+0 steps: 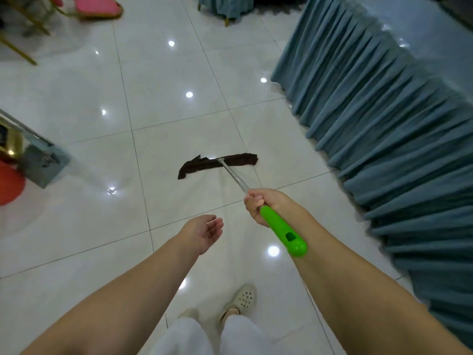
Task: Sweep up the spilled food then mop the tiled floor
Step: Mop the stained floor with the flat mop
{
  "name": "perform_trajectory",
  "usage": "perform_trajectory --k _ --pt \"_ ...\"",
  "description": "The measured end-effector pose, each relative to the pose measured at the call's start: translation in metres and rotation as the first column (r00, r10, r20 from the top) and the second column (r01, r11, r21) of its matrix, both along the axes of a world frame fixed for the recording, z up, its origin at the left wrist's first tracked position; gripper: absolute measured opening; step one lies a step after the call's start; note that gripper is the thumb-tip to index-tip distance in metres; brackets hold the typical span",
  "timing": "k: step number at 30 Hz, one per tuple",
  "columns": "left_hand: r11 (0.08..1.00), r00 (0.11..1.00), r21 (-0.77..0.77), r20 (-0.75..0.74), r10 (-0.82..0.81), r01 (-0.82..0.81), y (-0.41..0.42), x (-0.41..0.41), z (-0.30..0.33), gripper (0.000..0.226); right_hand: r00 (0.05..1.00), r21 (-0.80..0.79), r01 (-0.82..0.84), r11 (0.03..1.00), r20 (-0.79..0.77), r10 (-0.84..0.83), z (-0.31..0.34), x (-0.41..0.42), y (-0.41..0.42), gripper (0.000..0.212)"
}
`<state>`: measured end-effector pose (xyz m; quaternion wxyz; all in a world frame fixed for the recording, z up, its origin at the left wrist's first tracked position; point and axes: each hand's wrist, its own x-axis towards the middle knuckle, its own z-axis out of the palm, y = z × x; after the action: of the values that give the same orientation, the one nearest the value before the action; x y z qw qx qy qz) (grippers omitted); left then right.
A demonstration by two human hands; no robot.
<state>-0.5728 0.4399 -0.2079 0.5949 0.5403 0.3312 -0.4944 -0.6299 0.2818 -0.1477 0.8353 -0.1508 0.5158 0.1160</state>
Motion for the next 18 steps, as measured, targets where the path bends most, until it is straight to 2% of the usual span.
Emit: perform_trajectory --k 6,13,14,16,18 --pt "0.995 0.999 -0.091 -0.011 -0.052 0.051 -0.078 -0.027 0.002 0.027 0.995 0.036 -0.090 0.995 -0.027 0.091 0.018 -0.036 -0.042 0.029" --pt "0.980 0.990 -0.186 -0.100 -0.095 0.076 -0.154 -0.058 0.010 0.032 0.997 0.132 -0.067 0.989 -0.037 0.073 0.055 -0.097 -0.068 0.020" --pt "0.977 0.986 -0.200 -0.128 -0.102 0.075 -0.160 -0.063 0.010 0.032 0.997 0.142 -0.060 0.988 -0.034 0.065 0.061 -0.107 -0.069 0.013" --pt "0.977 0.980 -0.205 -0.174 -0.097 0.060 -0.168 -0.074 0.012 0.024 0.998 0.146 -0.036 0.989 -0.054 0.045 0.074 -0.125 -0.071 0.018" --pt "0.982 0.976 -0.189 -0.208 -0.065 0.025 -0.171 -0.085 0.014 0.018 0.993 0.159 -0.088 0.983 -0.064 0.099 0.089 -0.143 -0.072 0.015"
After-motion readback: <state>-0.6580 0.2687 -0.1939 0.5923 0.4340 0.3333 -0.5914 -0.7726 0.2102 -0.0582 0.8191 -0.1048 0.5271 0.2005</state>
